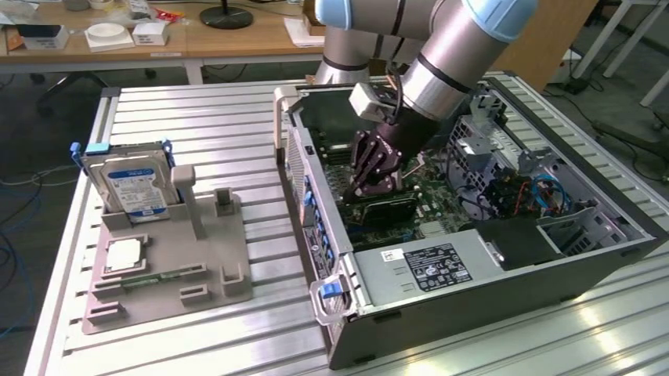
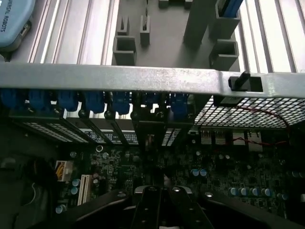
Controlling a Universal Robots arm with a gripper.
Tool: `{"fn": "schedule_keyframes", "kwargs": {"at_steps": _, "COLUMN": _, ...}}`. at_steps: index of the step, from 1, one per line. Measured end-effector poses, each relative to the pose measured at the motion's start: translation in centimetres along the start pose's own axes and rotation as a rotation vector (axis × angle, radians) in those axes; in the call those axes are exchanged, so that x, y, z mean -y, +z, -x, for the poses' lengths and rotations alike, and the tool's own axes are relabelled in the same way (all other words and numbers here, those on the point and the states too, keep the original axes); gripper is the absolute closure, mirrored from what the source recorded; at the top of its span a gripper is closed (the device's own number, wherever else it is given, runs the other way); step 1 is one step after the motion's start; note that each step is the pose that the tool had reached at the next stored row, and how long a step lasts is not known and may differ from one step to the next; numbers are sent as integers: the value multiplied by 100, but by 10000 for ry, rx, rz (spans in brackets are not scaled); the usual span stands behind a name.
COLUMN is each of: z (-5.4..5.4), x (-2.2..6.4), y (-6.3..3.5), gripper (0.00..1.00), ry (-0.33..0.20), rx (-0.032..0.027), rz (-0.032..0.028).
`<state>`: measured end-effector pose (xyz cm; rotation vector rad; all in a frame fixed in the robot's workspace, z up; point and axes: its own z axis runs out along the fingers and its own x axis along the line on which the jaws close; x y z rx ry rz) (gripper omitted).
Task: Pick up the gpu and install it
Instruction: 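Press down on the gpu until it lock into place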
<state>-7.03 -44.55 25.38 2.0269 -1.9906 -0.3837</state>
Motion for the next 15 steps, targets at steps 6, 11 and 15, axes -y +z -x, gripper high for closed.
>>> {"fn": "schedule_keyframes", "kwargs": {"at_steps": 6, "z": 2, "x": -52, "y": -97, "gripper": 90, "ry": 2, "rx": -6, "rz": -297}}
{"fn": "schedule_keyframes", "kwargs": {"at_steps": 11, "z": 2, "x": -69, "y": -138, "gripper": 90, "ry": 1, "rx": -4, "rz": -301}}
{"fn": "schedule_keyframes", "kwargs": {"at_steps": 15, "z": 2, "x": -70, "y": -139, "gripper": 90, "ry": 2, "rx": -6, "rz": -300}}
